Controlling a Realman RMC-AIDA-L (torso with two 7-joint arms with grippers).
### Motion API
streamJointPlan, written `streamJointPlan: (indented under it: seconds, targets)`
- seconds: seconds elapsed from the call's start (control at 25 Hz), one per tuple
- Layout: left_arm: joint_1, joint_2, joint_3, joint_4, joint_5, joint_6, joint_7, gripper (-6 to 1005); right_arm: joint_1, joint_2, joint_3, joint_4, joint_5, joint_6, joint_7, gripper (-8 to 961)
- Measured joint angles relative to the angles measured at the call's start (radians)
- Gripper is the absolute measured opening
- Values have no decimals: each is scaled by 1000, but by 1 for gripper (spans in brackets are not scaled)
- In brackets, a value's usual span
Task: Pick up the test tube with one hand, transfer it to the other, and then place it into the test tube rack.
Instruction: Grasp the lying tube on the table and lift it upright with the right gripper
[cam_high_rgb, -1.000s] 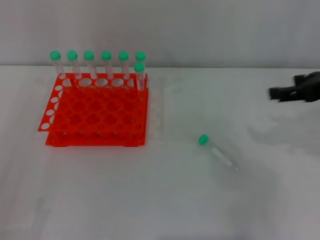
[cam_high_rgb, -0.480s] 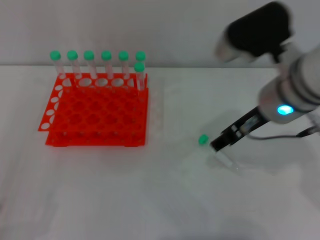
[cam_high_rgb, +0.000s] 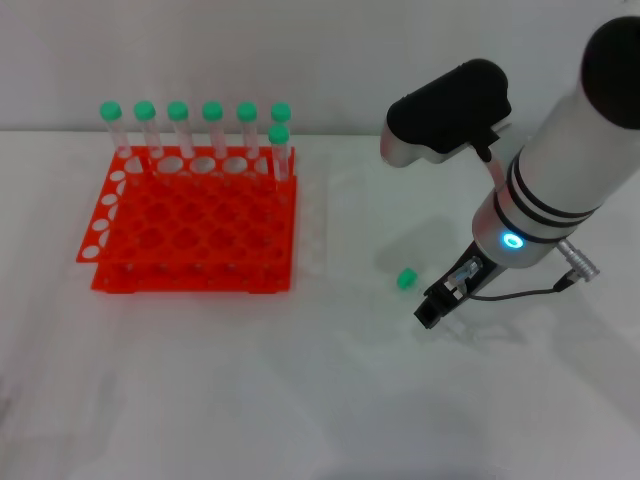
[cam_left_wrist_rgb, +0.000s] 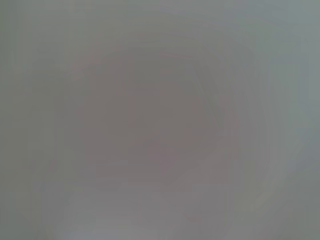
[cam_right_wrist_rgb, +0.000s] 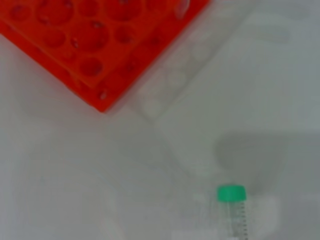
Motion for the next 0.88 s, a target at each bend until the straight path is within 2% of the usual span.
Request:
streamJointPlan:
  seconds: [0.12, 0.36, 0.88]
  targets:
    - [-7, 0, -2, 3, -2, 1, 0, 881, 25, 0, -16, 66, 11, -24, -1, 669]
    - [-21, 2, -3, 4, -5, 14, 0, 881, 64, -1, -43, 168, 26, -53, -2, 657]
    - [-23, 2, 0, -1, 0, 15, 0, 881, 80, -1, -52, 261, 65, -87, -45, 624]
